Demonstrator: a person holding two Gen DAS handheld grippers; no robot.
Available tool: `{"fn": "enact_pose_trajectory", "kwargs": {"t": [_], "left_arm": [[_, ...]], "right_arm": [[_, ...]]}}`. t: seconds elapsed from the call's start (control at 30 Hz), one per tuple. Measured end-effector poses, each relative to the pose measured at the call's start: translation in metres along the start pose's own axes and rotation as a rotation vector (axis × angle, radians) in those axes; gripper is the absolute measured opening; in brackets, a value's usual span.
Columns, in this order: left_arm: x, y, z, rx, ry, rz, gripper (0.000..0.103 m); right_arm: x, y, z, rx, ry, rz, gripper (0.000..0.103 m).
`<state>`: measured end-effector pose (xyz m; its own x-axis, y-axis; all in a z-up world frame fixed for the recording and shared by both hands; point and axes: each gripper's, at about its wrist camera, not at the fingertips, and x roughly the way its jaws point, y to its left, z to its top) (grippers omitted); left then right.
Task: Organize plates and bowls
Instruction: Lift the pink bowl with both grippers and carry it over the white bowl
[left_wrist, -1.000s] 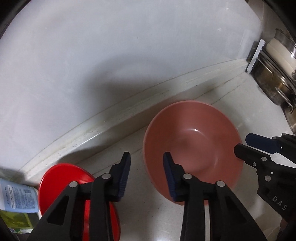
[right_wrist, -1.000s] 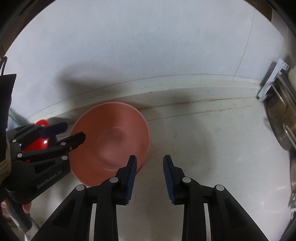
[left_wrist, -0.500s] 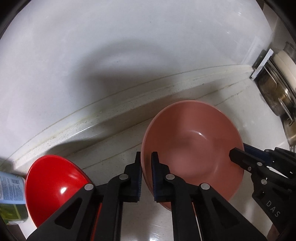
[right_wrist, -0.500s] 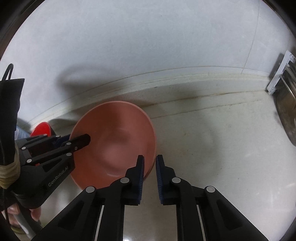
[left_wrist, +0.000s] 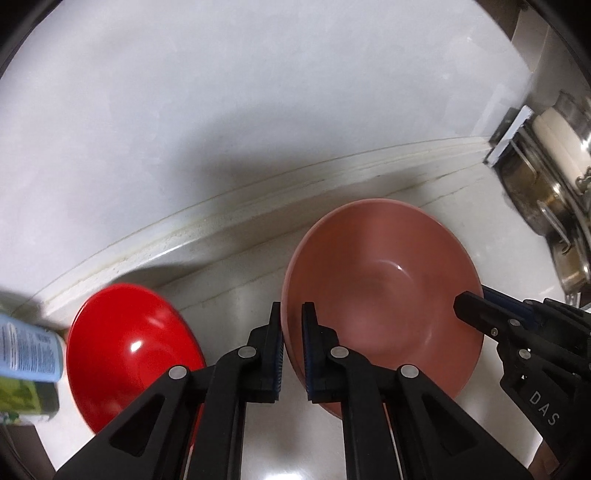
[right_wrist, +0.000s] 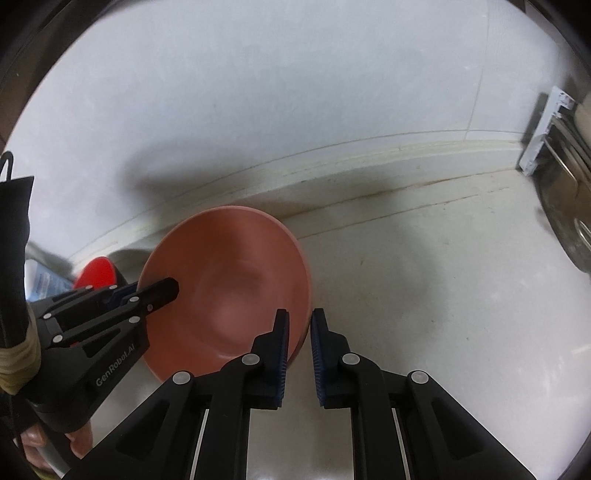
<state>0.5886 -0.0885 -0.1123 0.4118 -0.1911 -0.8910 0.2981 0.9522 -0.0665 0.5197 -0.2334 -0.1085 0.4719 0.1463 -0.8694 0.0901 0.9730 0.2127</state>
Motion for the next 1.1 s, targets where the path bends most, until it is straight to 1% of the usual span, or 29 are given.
{"fn": "enact_pose_trajectory", "kwargs": {"t": [0.2,0.33,0.37,0.47,0.77,0.9,1.1], "left_arm": [[-0.031,-0.015,-0.018,0.002,-0.03,-0.002,0.011],[-0.056,-0.024,-0.035,0.02,-0.057,0.014,0.011],[-0.062,-0.02,-0.04,0.023,-0.06,0.011,0.011],[-0.078,-0.024,-0.05,0.026,-0.068,-0.005,0.011],[-0.122,-0.049,-0.087,0.019,-0.101,-0.053,0.011],[-0.134,-0.063,-0.104,0.034,-0.104,-0.075,0.011],[-0.149,-0.081,-0.13,0.048,-0.113,-0.1,0.012]], "right_arm": [[-0.027,0.005,-0.014,0.001,-0.023,-0.003,0.014],[-0.047,0.008,-0.026,-0.01,-0.053,-0.011,0.014],[-0.055,0.009,-0.032,-0.013,-0.063,-0.014,0.014],[-0.074,0.009,-0.043,-0.02,-0.091,-0.026,0.014],[-0.126,0.002,-0.081,-0.024,-0.143,-0.04,0.014],[-0.147,0.0,-0.096,-0.021,-0.161,-0.045,0.014],[-0.175,-0.007,-0.128,-0.017,-0.206,-0.08,0.014]]}}
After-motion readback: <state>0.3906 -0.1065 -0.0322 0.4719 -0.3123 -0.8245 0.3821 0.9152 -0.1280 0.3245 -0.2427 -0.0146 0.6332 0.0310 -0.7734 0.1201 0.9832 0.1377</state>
